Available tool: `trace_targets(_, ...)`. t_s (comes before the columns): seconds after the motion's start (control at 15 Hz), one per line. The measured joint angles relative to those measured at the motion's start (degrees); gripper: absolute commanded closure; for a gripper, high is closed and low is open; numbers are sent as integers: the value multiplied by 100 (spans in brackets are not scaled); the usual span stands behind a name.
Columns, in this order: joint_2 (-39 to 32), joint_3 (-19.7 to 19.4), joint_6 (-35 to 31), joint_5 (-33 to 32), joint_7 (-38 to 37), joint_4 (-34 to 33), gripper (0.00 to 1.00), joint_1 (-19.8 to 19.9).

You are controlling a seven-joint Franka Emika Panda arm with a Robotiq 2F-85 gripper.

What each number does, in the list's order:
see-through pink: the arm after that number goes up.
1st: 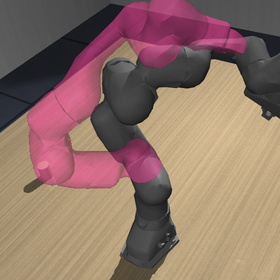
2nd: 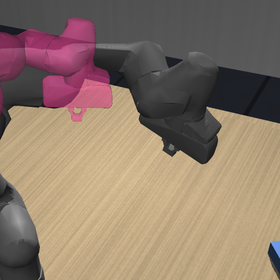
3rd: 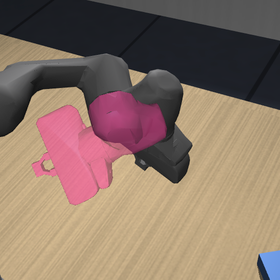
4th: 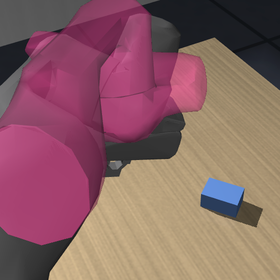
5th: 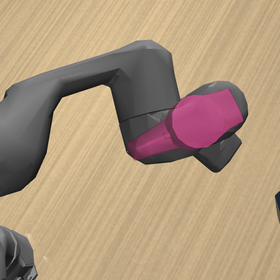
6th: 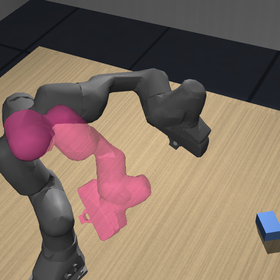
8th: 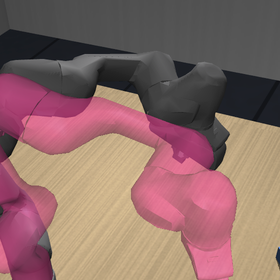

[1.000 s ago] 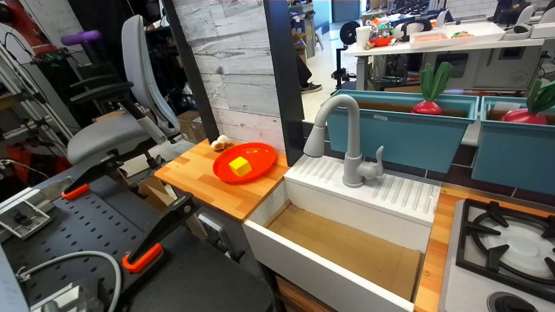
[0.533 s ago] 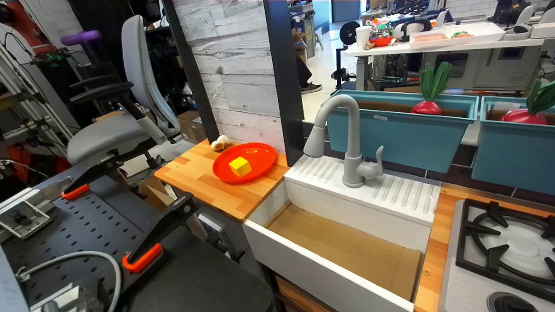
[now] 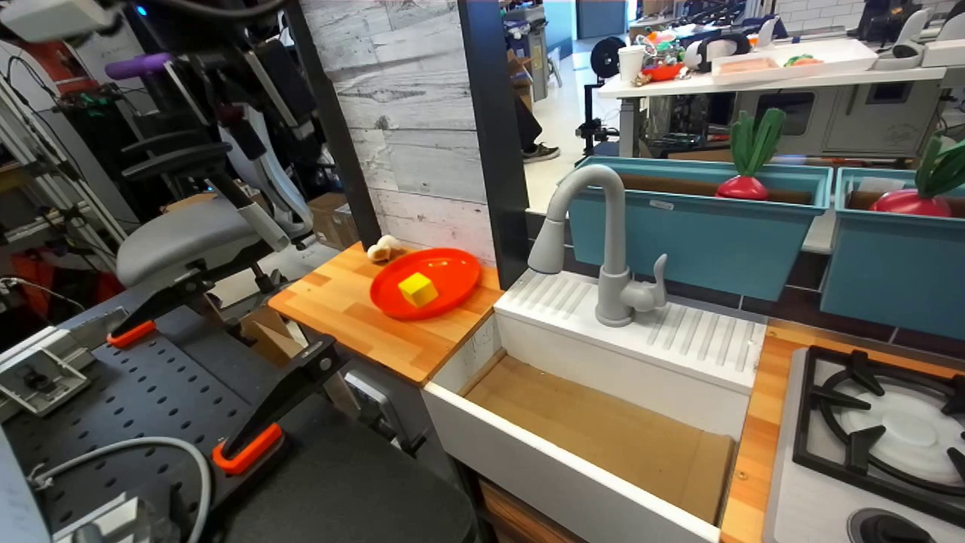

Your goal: Move the white object to the right

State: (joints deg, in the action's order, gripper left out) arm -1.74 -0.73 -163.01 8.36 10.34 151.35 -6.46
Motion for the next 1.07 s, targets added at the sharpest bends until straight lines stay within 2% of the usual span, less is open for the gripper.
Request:
trace_targets(0.47,-2424,773,-318,101,-155,-1826,0,54)
trace_targets(1.07,-4718,1259,-363,4,-207,-4037,0,101)
